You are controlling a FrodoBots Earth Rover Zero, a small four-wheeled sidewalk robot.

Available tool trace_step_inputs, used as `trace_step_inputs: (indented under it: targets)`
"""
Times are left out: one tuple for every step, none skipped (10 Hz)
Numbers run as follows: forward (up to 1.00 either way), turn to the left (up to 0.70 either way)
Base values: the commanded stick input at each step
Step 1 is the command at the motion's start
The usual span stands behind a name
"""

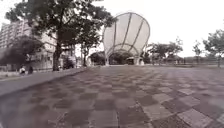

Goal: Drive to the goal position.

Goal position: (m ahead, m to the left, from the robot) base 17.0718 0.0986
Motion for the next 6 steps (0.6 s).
trace_step_inputs:
  targets:
    - [1.00,0.00]
    - [1.00,0.00]
    - [1.00,-0.39]
    - [1.00,-0.31]
    - [1.00,-0.04]
    - [1.00,-0.01]
